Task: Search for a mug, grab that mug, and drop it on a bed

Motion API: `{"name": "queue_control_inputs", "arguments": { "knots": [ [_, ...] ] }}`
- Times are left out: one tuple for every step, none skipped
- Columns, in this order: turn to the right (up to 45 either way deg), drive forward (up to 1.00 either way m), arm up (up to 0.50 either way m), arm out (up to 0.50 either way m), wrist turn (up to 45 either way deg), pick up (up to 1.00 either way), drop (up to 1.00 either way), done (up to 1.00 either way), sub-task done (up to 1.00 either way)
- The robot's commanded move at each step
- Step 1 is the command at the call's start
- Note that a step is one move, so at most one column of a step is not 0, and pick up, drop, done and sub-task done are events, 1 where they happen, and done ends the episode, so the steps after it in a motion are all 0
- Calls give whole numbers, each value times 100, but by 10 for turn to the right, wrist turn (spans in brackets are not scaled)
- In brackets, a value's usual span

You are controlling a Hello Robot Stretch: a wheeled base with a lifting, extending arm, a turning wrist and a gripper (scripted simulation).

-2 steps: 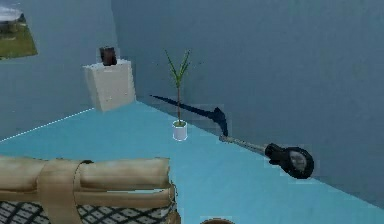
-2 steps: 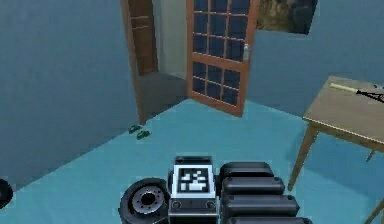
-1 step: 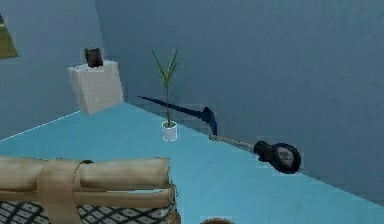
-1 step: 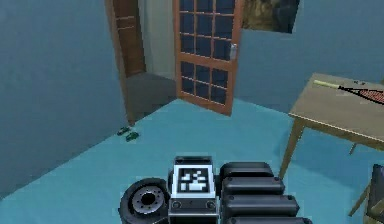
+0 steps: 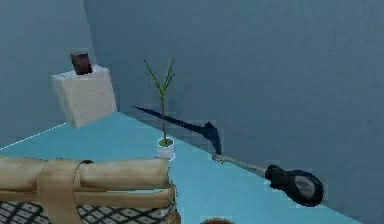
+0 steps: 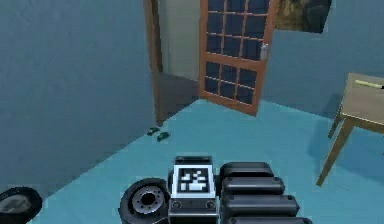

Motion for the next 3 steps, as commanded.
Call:
{"name": "queue_control_inputs", "arguments": {
  "knots": [
    [-300,0,0,0,0,0,0,0,0],
    [0,95,0,0,0,0,0,0,0],
    [-450,0,0,0,0,0,0,0,0]
  ]
}}
